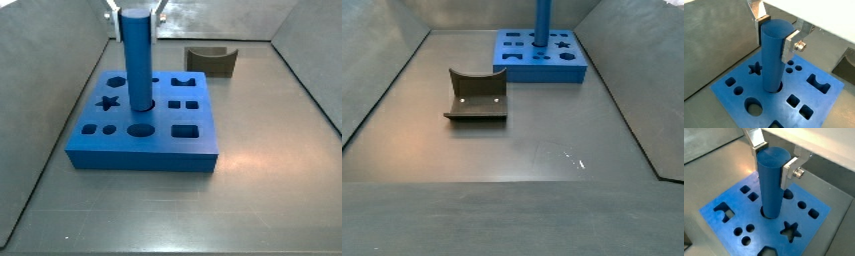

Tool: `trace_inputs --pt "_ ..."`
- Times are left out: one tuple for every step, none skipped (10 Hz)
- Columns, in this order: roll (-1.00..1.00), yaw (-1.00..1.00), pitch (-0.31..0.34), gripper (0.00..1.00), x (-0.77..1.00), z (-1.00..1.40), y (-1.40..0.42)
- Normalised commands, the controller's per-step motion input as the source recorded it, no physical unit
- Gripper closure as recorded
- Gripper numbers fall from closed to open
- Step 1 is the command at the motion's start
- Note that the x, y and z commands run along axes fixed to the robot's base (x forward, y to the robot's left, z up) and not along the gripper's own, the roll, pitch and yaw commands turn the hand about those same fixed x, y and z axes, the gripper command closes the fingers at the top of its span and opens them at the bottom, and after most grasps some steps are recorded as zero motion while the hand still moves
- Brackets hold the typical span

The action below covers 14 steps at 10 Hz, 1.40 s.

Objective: Insert the round object.

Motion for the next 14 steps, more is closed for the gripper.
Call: trace_inputs --pt "0.04 0.00 0.000 1.00 0.00 -0.27 0.06" --pt "0.00 -0.04 0.000 1.00 0.18 -0.39 0.00" --pt "0.00 -0.08 0.003 1.00 0.32 -0.46 0.00" --pt "0.00 -0.10 0.021 1.00 0.43 -0.47 -0.05" --pt "0.00 -0.12 0.013 1.00 0.37 -0.45 0.00" --pt "0.03 -0.01 0.000 1.00 0.04 -0.39 0.00" --pt "0.10 0.00 -0.027 1.00 0.00 -0.31 0.00" --pt "0.10 0.00 -0.036 1.00 0.00 -0.27 0.00" --pt "0.06 0.00 -0.034 1.00 0.00 -0.23 0.00" --pt "0.06 0.00 -0.043 1.00 0.00 -0.25 0.00" --pt "0.05 0.00 -0.057 1.00 0.00 -0.30 0.00" --pt "0.06 0.00 -0.053 1.00 0.00 -0.30 0.00" --pt "0.07 0.00 -0.054 1.00 0.00 -0.27 0.00" --pt "-0.02 0.00 -0.066 1.00 0.00 -0.11 0.00"
